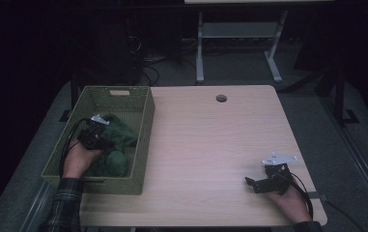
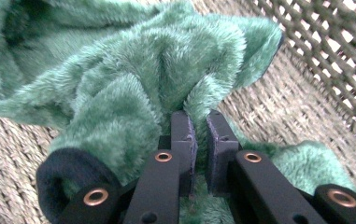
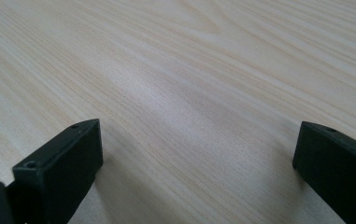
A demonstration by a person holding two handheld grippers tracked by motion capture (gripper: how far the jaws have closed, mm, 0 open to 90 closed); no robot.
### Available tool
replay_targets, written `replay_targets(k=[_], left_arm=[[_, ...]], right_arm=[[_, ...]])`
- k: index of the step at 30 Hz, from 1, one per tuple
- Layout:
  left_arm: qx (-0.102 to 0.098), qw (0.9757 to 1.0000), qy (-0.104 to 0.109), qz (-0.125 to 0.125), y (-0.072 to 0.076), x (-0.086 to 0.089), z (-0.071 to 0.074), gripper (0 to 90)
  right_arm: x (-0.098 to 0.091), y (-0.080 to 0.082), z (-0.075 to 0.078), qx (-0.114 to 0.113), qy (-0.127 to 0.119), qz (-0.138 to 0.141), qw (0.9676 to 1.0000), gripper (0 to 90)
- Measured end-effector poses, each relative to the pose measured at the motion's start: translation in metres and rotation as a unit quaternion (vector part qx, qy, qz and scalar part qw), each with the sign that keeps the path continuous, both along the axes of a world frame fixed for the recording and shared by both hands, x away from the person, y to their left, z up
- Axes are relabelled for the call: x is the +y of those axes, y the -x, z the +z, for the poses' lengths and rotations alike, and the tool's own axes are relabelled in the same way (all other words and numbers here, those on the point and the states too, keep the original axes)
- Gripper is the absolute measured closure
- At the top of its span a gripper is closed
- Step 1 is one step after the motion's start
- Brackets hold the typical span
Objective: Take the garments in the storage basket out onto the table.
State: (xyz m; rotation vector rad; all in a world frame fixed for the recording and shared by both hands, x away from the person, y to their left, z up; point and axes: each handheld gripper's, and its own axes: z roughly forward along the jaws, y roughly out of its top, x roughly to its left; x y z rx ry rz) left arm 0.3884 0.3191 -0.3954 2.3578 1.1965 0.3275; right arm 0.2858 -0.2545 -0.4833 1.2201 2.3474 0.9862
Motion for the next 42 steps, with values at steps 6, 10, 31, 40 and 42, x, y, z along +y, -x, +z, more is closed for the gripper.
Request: replay_targets(k=[6, 10, 31, 40, 42], left_arm=[[-0.028, 0.9994, 0.019, 0.004, 0.003, 0.001, 0.017, 83.9], [-0.049, 0.9984, 0.026, 0.002, 0.006, 0.001, 0.031, 84.4], [-0.138, 0.9882, 0.066, 0.010, 0.013, 0.012, 0.093, 85.0], [-0.168, 0.9821, 0.084, 0.001, 0.015, 0.004, 0.117, 85.1], [-0.173, 0.9809, 0.089, -0.003, 0.015, 0.001, 0.121, 85.1]], right_arm=[[0.000, 0.000, 0.000, 0.000, 0.000, 0.000, 1.0000, 1.0], [0.000, 0.000, 0.000, 0.000, 0.000, 0.000, 1.0000, 1.0], [0.000, 0.000, 0.000, 0.000, 0.000, 0.000, 1.0000, 1.0], [0.000, 0.000, 0.000, 0.000, 0.000, 0.000, 1.0000, 1.0], [0.000, 0.000, 0.000, -0.001, 0.000, 0.000, 1.0000, 1.0]])
